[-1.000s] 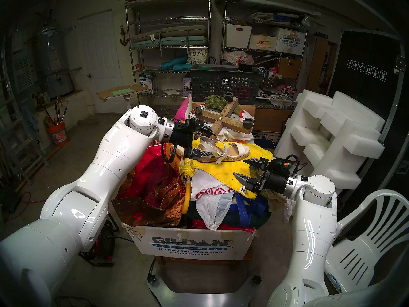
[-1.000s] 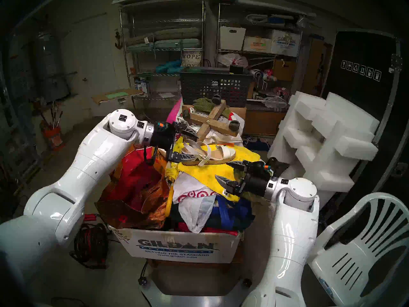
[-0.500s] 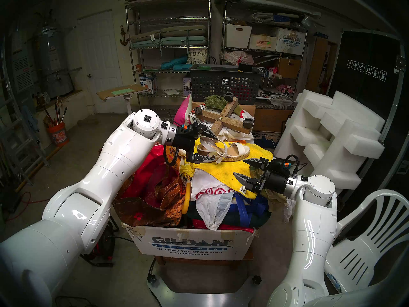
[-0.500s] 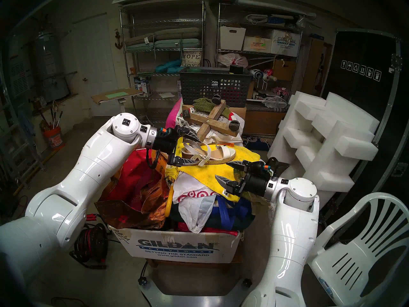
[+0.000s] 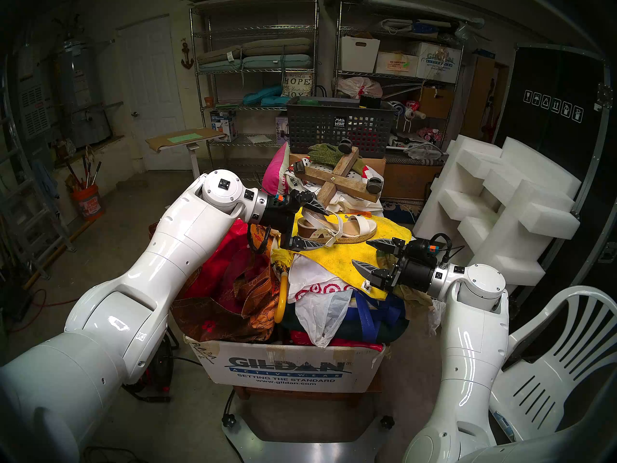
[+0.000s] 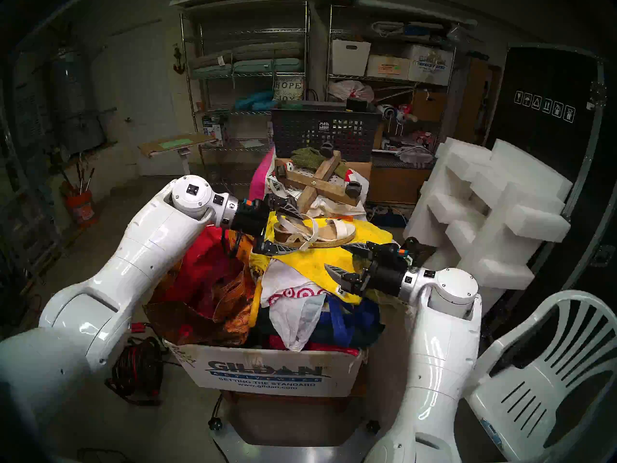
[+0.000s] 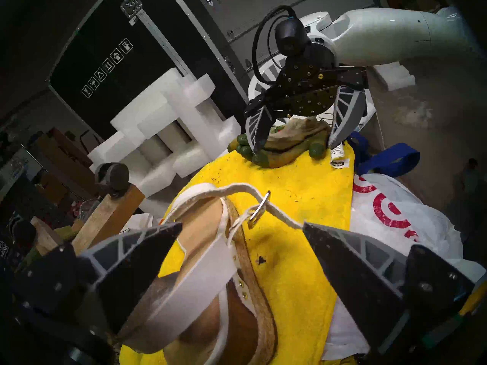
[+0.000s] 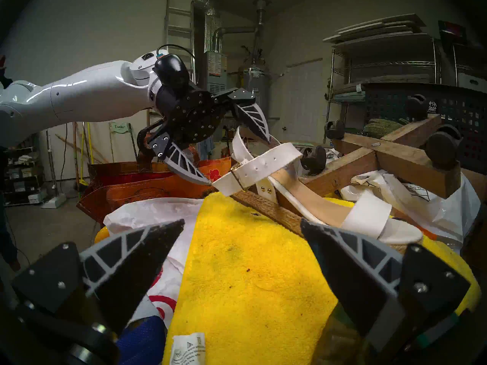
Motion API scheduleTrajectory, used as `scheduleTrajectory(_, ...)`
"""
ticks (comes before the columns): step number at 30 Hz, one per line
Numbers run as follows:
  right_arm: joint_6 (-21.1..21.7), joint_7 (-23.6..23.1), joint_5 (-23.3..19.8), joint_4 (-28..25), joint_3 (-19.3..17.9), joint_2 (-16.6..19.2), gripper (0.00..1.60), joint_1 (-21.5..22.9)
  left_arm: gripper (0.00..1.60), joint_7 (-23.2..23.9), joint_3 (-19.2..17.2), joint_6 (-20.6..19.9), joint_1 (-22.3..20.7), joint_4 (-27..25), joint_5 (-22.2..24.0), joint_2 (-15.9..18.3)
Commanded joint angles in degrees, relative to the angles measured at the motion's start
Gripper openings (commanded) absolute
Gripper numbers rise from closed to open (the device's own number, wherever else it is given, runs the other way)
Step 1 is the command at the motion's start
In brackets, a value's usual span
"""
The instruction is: Unbuckle a shoe
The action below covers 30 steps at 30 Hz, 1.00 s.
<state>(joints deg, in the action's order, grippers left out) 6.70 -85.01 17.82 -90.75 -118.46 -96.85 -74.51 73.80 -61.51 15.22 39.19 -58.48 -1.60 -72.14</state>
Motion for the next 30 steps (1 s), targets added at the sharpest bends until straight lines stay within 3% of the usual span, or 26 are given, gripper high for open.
scheduleTrajectory(1,0.0,0.0,-0.5,-0.7,-0.1,-0.1,1.6,0.6,1.47,-0.5,0.1,0.4,-1.7,0.4,-0.8,-0.5)
scheduleTrajectory(11,0.0,0.0,-0.5,-0.7,-0.1,-0.1,1.6,0.6,1.25,-0.7,-0.2,0.2,-1.9,1.0,-2.1,-1.1)
scheduleTrajectory(24,0.0,0.0,-0.5,-0.7,-0.1,-0.1,1.6,0.6,1.17,0.5,-0.8,-1.4,-3.1,2.2,-1.3,-1.9)
scheduleTrajectory(25,0.0,0.0,-0.5,-0.7,-0.1,-0.1,1.6,0.6,1.12,0.5,-0.8,-1.5,-3.2,2.3,-1.2,-1.9)
scheduleTrajectory(27,0.0,0.0,-0.5,-0.7,-0.1,-0.1,1.6,0.6,0.8,0.7,-0.9,-1.5,-3.5,2.8,-1.3,-2.1)
scheduleTrajectory(30,0.0,0.0,-0.5,-0.7,-0.1,-0.1,1.6,0.6,0.69,0.7,-0.9,-1.3,-3.8,3.6,-1.5,-2.3)
